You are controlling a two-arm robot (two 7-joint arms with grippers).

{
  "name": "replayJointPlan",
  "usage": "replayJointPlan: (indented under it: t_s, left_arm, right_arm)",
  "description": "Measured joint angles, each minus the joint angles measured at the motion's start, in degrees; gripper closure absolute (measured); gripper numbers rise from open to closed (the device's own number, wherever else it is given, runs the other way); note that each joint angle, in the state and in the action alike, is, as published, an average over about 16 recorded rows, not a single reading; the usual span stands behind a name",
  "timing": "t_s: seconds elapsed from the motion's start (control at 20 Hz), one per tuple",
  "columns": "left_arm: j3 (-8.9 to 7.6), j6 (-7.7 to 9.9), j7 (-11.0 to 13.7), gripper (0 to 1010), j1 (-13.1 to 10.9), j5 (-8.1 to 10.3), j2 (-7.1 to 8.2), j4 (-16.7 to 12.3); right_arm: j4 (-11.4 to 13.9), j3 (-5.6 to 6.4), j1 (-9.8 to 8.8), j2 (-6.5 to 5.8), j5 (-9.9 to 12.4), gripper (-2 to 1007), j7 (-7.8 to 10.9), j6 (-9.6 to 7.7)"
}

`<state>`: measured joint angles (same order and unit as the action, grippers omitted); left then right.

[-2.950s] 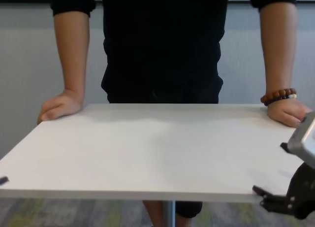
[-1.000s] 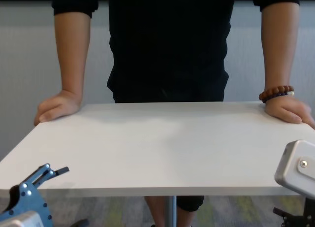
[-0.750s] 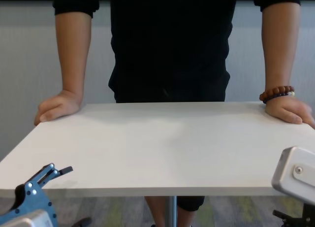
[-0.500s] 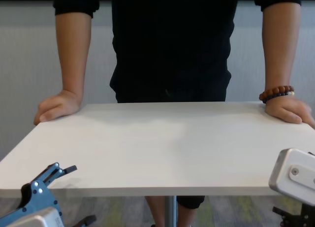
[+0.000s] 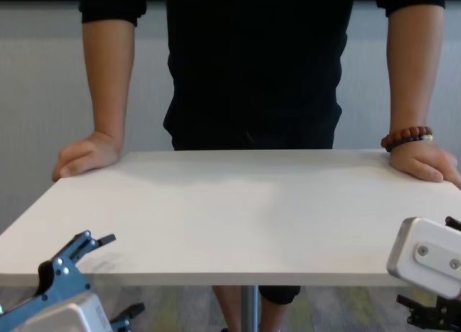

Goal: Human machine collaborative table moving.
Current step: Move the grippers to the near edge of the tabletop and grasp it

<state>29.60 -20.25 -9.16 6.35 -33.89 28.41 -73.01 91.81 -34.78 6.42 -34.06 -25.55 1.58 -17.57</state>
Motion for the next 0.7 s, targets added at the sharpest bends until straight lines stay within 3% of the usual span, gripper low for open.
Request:
replayJointPlan:
  t_s: [0.7]
  left_arm:
    - [-1.52,-0.23,-1.33,10,3.85,-2.29,-3.53,5.82]
  right_arm:
    - [-1.41,1.55,-0.10,1.42,-1.45,0,0.42,0.38]
